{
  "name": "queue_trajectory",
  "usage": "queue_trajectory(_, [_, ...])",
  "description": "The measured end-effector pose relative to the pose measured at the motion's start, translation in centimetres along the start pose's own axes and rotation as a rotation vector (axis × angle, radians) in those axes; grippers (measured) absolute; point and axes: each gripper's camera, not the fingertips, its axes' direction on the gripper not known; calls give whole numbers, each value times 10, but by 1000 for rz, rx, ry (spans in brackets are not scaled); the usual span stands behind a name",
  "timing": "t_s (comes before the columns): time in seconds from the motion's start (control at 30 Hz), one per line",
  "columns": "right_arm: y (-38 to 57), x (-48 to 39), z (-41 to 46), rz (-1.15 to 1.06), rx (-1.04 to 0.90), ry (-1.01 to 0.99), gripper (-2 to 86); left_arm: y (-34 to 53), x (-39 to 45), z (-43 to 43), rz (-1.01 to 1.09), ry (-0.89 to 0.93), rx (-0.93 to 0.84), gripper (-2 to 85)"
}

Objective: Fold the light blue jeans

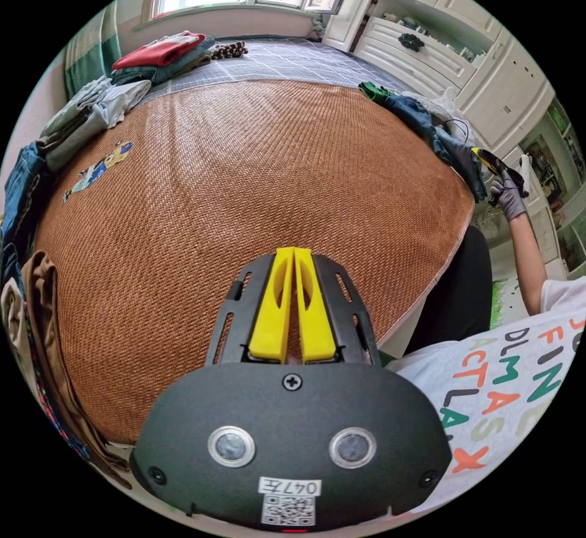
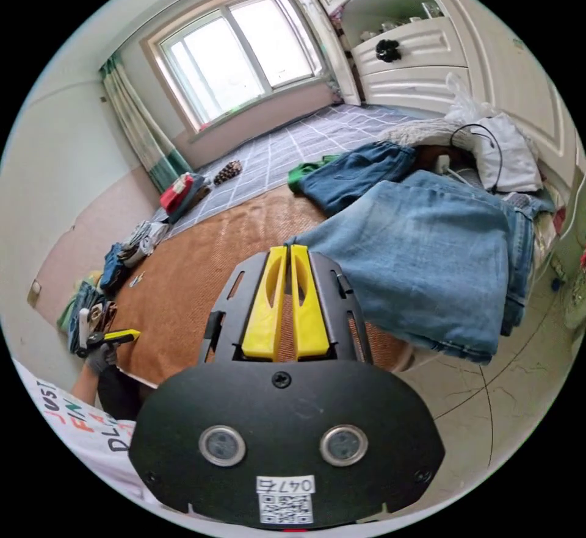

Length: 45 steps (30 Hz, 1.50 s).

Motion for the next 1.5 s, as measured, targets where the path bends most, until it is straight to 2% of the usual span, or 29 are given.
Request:
queue_trajectory(0.2, [55,-153,106,-160,-158,-371,-4,38,-23,3,-59,30,49,-10])
queue_trajectory(0.27, [84,-226,169,-240,-291,-637,0,51,-29,3,-87,35,71,-10])
queue_trajectory(0.3, [93,-245,184,-270,-337,-704,2,58,-35,3,-109,44,85,-10])
queue_trajectory(0.37, [132,-316,229,-386,-523,-1002,15,70,-45,2,-152,70,100,-10])
queue_trajectory(0.47, [163,-360,235,-446,-599,-1208,52,86,-59,-4,-179,94,81,-10])
queue_trajectory(0.6, [151,-321,192,-457,-404,-1129,46,112,-79,-19,-189,90,82,-10])
queue_trajectory(0.67, [138,-261,165,-390,-274,-1017,30,123,-87,-30,-194,100,123,-10])
queue_trajectory(0.77, [140,-184,152,-262,-190,-839,17,134,-92,-52,-185,138,218,-10])
queue_trajectory(0.87, [167,-131,165,-134,-189,-796,12,127,-76,-63,-115,146,247,-10])
queue_trajectory(1.0, [215,-108,203,-13,-231,-845,14,105,-47,-32,-45,115,84,-10])
queue_trajectory(1.07, [220,-116,208,-38,-220,-879,16,106,-45,-20,-73,23,37,-10])
queue_trajectory(1.17, [227,-133,217,-90,-282,-804,27,122,-61,-37,-189,-37,134,-10])
queue_trajectory(1.23, [231,-138,220,-106,-300,-815,37,125,-72,-41,-186,-69,111,-10])
queue_trajectory(1.37, [240,-141,224,-99,-319,-813,48,132,-102,-24,-207,112,9,-9])
queue_trajectory(1.5, [247,-152,230,-123,-368,-794,44,145,-122,-24,-295,125,62,-4])
